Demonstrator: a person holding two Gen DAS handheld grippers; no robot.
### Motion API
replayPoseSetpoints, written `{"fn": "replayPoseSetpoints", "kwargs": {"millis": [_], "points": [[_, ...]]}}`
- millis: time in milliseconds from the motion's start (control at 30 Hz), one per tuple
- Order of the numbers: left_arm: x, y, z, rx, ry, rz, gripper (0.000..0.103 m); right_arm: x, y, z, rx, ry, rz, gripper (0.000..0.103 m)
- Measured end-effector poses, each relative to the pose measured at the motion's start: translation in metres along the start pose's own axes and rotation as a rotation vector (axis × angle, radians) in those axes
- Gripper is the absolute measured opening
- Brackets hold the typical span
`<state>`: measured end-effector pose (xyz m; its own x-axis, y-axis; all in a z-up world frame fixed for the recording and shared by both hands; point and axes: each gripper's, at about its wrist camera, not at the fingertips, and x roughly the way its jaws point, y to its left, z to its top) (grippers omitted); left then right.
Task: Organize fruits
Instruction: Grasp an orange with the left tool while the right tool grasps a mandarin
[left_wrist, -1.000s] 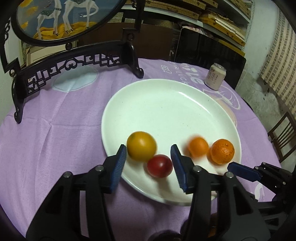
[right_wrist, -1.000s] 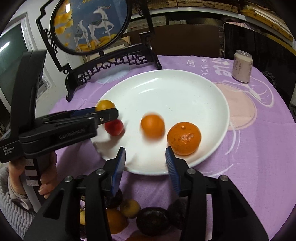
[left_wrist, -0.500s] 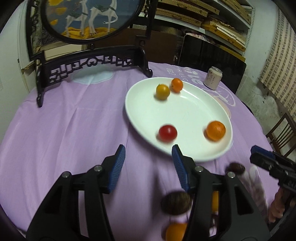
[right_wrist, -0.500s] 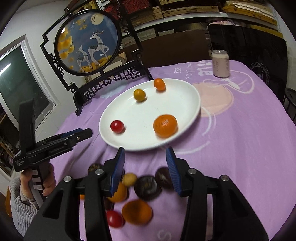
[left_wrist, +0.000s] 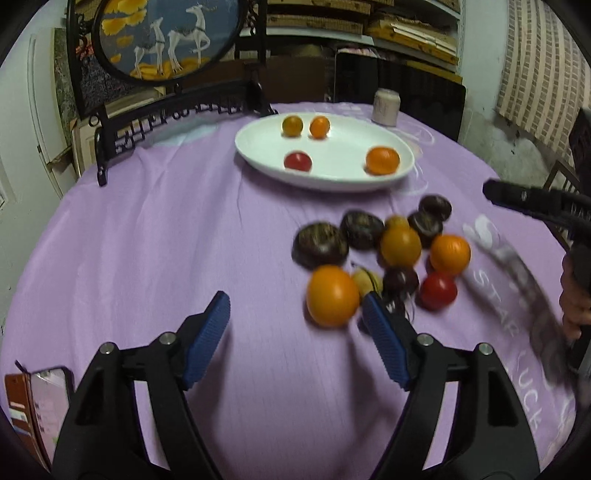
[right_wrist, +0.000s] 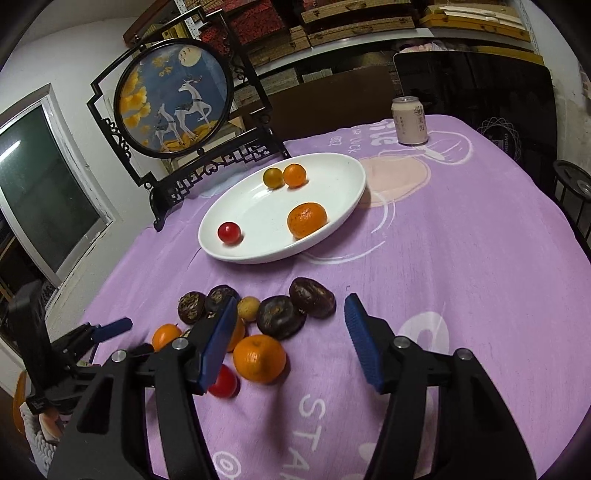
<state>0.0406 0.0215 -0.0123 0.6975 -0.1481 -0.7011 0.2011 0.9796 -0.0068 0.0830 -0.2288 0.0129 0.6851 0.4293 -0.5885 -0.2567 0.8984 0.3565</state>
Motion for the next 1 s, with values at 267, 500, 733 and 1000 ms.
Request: {"fn": "replayPoseSetpoints", "kwargs": {"millis": [267, 500, 733, 1000], "points": [[0.014, 0.0, -0.001, 0.012, 0.031, 0.007, 0.076, 0.002, 0.002, -0.003, -0.007, 0.016, 0.001, 0.061], [0.023, -0.001, 0.002, 0.015, 0.047, -0.023, 0.07, 0.005, 0.005, -0.005, -0.014, 0.029, 0.012, 0.061], [0.037, -0.002, 0.005, 0.013, 0.089, -0.078, 0.055, 0.011, 0.009, -0.008, -0.027, 0.066, 0.04, 0.061], [0.032, 0.003, 0.006, -0.022, 0.071, -0.1, 0.035, 0.025, 0.018, -0.019, -0.046, 0.153, 0.081, 0.061]]}}
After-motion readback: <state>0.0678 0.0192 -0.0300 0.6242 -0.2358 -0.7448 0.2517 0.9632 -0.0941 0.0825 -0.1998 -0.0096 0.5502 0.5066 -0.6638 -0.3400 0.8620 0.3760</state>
